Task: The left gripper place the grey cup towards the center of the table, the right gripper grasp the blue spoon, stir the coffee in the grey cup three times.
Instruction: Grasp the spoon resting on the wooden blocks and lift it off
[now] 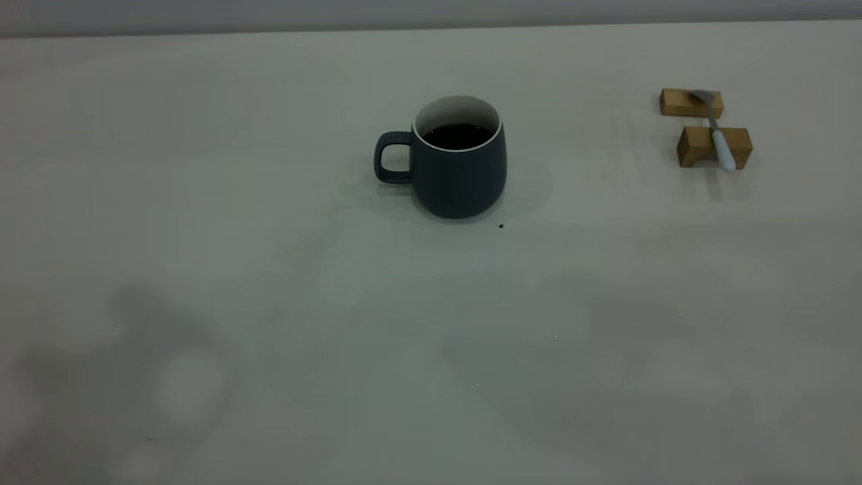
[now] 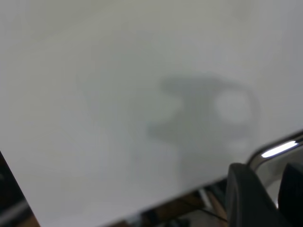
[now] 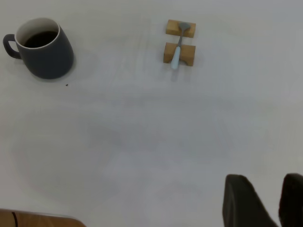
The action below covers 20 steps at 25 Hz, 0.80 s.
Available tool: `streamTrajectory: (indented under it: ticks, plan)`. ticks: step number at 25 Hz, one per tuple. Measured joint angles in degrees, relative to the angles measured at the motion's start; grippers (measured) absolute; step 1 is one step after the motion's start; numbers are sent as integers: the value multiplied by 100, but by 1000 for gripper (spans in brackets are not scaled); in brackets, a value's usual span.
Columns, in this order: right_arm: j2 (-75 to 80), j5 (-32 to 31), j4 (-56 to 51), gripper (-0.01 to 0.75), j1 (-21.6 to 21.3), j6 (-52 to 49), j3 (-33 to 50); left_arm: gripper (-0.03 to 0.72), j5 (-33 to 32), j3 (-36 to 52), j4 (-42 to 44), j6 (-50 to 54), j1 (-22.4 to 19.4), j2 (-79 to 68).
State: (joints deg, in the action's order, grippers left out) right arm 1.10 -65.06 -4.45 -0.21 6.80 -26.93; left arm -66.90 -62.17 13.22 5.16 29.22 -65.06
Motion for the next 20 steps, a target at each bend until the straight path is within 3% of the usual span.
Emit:
streamTrajectory:
  ticks: [4,14,20]
  plan:
    - [0,0,0,238,0,0,0,237,0,1182,-80,425,-102,1410]
    - [0,0,0,238,0,0,0,237,107,3042,-397,488,-1867,4170]
    - [0,0,0,238,0,0,0,237,192,3398,-454,412,-2503,5328]
